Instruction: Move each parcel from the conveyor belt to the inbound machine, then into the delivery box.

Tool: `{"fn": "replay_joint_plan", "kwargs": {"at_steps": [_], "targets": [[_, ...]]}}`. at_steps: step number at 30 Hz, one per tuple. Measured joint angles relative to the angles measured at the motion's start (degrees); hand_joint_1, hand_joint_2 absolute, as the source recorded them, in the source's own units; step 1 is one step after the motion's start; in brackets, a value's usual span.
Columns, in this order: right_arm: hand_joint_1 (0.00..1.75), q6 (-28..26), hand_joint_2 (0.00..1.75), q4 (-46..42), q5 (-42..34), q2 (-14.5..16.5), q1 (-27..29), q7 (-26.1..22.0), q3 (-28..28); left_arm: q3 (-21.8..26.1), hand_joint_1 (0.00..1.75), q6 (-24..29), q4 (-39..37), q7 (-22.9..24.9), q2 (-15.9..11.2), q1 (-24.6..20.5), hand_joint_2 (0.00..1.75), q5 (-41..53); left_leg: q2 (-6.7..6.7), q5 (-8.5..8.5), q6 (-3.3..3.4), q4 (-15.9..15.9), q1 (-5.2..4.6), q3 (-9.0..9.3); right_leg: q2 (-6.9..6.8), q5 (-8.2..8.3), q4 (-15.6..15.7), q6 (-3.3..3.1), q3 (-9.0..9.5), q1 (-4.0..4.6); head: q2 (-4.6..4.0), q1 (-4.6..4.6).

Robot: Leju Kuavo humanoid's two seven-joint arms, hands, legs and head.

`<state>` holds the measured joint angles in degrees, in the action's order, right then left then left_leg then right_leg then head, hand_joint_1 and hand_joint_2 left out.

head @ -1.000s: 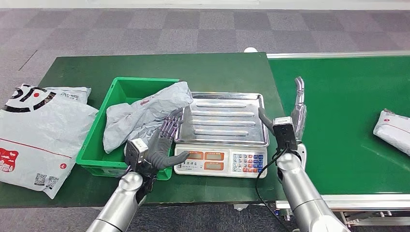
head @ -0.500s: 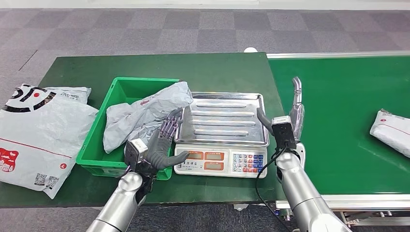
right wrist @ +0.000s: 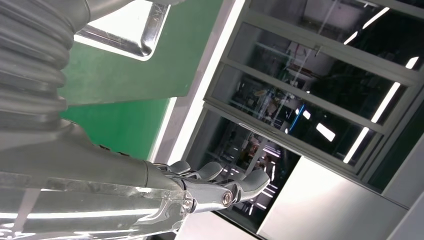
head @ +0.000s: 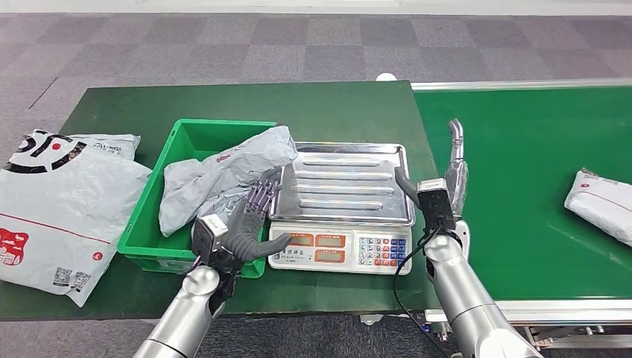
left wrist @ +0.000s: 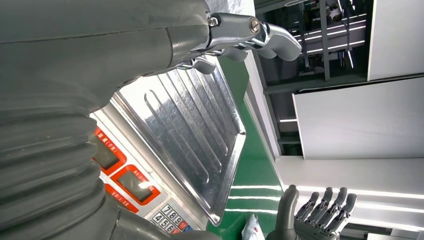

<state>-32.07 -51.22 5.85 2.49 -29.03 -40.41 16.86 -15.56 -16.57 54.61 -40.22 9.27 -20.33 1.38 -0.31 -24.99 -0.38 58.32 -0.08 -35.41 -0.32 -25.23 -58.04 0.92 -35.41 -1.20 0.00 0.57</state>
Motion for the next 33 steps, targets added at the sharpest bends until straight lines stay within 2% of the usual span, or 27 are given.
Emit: {"fn": "replay_joint_plan", "kwargs": {"at_steps": [33], "targets": [[0.0,0.17,1.75,0.05,0.29,0.0,0.22,0.0,0.02,0.0,0.0,0.08,-0.19,0.0,0.02,0.15,1.75,0.17,0.01,0.0,0.0,0.0,0.0,0.0,0.01,0.0,0.0,0.0,-0.02,0.0,0.0,0.0]]}}
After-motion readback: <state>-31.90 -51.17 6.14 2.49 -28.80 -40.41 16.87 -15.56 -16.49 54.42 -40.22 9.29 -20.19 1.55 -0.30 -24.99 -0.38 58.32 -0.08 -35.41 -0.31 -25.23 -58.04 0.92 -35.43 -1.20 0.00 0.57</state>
